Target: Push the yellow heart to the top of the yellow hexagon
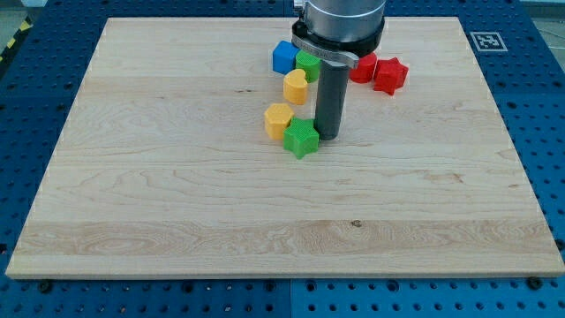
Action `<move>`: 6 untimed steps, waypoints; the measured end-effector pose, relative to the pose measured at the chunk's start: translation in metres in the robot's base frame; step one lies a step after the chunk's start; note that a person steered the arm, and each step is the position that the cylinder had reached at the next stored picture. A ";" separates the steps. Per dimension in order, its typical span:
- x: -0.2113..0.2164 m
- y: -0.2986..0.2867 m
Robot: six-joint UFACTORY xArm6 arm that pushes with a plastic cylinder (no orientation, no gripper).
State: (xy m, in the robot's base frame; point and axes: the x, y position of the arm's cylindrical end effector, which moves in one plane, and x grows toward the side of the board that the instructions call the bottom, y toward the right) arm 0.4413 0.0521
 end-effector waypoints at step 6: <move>-0.111 -0.023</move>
